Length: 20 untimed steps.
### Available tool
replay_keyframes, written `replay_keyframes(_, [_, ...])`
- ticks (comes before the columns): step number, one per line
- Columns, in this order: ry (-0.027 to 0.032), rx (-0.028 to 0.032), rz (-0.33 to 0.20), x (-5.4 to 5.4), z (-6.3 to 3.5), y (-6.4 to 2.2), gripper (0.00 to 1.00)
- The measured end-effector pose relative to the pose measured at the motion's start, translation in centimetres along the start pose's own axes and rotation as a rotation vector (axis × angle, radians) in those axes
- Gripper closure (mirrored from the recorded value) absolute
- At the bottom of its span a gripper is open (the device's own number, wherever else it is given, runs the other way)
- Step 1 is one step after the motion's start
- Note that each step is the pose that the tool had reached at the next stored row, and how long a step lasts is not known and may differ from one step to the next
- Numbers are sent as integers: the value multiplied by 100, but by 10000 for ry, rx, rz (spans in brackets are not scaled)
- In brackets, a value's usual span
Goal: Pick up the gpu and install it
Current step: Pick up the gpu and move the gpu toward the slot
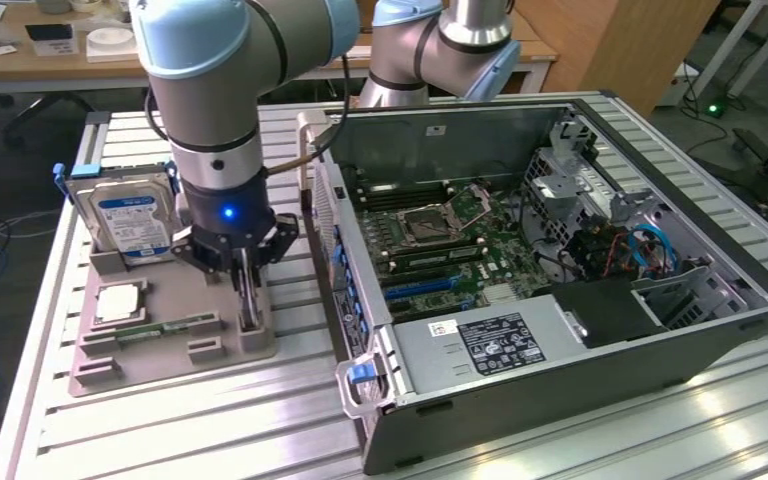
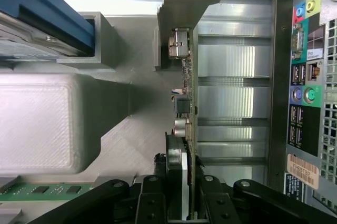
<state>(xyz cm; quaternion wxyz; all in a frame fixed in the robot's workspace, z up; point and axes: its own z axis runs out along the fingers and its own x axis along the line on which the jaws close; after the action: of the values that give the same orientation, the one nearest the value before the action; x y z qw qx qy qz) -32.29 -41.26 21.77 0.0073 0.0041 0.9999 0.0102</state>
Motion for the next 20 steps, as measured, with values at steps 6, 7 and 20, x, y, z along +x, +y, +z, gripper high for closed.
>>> replay_keyframes(6, [1, -22, 1, -3, -173, 4, 72])
replay_keyframes(7, [1, -24, 1, -3, -203, 4, 72])
replay_keyframes(20, [2, -83, 2, -9, -638, 13, 72])
